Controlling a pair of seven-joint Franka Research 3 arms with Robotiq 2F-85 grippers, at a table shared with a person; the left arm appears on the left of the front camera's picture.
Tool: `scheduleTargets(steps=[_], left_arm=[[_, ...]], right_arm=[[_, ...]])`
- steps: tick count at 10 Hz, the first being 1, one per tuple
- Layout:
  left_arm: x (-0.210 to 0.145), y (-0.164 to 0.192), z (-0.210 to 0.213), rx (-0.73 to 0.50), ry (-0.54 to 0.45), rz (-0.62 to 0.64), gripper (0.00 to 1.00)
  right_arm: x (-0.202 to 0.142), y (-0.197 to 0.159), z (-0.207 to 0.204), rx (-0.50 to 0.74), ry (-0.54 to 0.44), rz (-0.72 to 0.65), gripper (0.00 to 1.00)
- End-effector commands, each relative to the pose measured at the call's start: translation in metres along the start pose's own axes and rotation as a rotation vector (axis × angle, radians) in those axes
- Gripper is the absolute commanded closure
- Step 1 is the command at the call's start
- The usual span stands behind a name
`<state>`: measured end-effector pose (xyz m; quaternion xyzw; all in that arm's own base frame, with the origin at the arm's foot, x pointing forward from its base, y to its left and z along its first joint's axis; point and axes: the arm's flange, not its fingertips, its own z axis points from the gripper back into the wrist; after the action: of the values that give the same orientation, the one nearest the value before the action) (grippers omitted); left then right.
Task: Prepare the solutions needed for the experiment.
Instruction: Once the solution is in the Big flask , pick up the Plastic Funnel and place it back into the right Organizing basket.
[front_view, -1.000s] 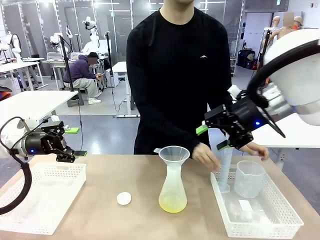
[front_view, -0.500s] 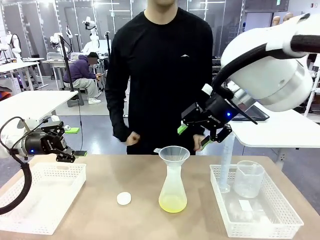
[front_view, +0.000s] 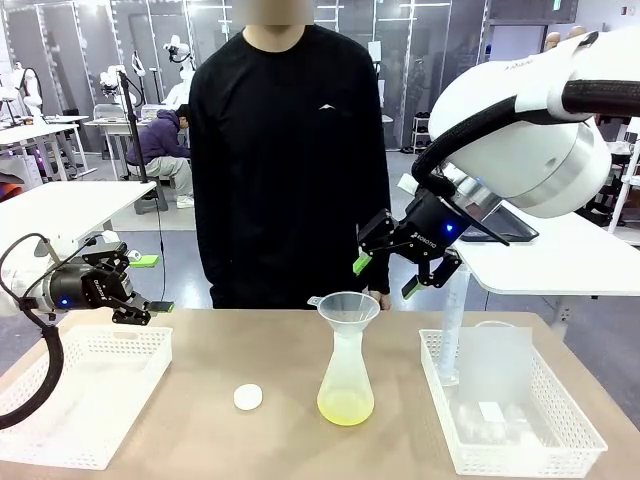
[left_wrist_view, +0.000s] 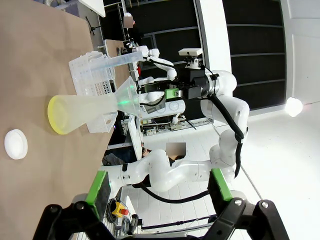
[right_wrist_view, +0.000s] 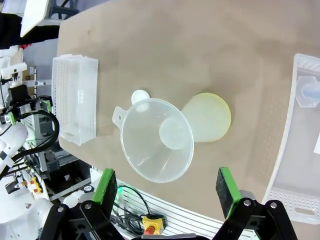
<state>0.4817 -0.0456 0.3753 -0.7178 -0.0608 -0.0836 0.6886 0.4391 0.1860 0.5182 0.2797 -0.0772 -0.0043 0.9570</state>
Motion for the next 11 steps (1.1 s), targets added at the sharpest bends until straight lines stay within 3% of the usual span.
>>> scheduleTargets(steps=[1, 10, 11], left_arm=[[-0.001, -0.002, 0.0, -0.011, 0.004, -0.004, 0.0], [-0.001, -0.002, 0.0, -0.011, 0.004, -0.004, 0.0], [-0.001, -0.002, 0.0, -0.011, 0.004, -0.004, 0.0]], right_arm=[[0.006, 0.001, -0.008, -0.014, 0.024, -0.034, 0.0], [0.026, -0.024, -0.061, 0.023, 0.116, -0.107, 0.0], [0.027, -0.025, -0.061, 0.033, 0.124, -0.107, 0.18]])
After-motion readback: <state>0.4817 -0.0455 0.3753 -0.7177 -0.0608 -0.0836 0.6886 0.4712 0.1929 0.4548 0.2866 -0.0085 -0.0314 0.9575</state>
